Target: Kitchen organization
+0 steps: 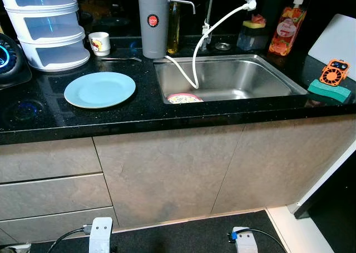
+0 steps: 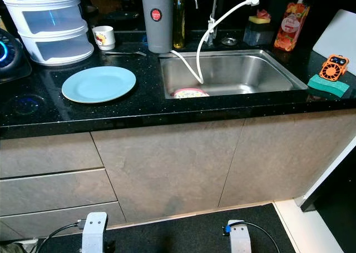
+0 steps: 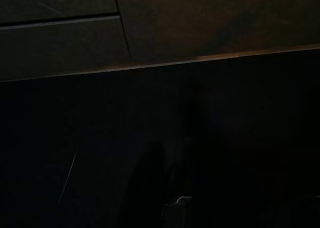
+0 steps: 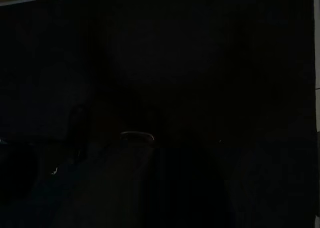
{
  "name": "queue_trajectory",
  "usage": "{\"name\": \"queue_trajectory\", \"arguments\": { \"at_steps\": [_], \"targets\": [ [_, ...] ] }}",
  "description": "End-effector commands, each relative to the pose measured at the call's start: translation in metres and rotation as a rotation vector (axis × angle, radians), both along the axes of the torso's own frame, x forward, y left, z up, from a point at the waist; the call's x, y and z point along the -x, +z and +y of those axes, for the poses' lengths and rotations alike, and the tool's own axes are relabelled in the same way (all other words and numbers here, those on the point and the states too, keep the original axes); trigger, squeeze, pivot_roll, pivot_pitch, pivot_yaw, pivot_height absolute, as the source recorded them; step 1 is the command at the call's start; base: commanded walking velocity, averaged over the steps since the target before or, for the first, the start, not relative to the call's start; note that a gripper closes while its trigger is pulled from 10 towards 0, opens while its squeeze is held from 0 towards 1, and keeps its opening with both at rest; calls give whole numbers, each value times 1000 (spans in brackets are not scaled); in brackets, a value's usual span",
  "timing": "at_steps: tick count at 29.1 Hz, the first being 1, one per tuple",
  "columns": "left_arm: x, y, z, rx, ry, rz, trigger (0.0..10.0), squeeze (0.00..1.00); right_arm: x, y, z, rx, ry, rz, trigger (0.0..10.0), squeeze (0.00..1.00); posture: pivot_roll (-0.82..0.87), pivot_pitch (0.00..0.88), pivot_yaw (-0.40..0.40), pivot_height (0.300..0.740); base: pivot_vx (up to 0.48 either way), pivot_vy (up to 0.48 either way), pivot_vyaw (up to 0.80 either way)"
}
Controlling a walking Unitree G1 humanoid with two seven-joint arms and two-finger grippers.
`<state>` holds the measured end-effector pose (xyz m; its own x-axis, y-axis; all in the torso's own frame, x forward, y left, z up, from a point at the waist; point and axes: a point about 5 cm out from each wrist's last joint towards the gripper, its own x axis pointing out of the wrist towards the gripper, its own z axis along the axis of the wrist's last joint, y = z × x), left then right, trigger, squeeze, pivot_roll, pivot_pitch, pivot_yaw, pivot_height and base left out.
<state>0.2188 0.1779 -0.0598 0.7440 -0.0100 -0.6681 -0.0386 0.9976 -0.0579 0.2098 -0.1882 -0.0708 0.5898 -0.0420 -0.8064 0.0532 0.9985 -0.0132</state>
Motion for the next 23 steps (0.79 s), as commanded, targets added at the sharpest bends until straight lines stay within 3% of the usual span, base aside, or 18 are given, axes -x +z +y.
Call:
{"name": "queue_trajectory", "arguments": {
  "at_steps": [1, 5, 6, 8, 9, 23],
  "targets": [
    [6, -5, -3, 9, 7, 31, 0, 0, 2, -1, -1, -5, -20, 7, 0, 0, -28, 80, -37, 740, 0, 0, 0],
    [6, -5, -3, 11, 0, 32, 0, 0, 2, -1, 0, -5, -15, 7, 196, 0, -30, 79, -36, 740, 0, 0, 0],
    [5, -5, -3, -2, -12, 32, 5451, 1000, 1, -1, 0, -5, -14, 7, 5647, 125, -30, 80, -36, 740, 0, 0, 0],
    [5, -4, -3, -12, -20, 32, 5451, 1000, 1, -1, 0, -5, -13, 7, 5647, 125, -31, 80, -37, 740, 0, 0, 0],
    [5, -4, -4, -3, -25, 30, 10000, 1000, 1, -1, 0, -5, -13, 7, 10000, 1000, -29, 80, -37, 740, 0, 0, 0],
    [-3, 1, -9, 6, -48, -1, 10000, 1000, 6, -4, 5, -12, -13, 21, 10000, 1000, -19, 84, -29, 740, 0, 0, 0]
  ]
}}
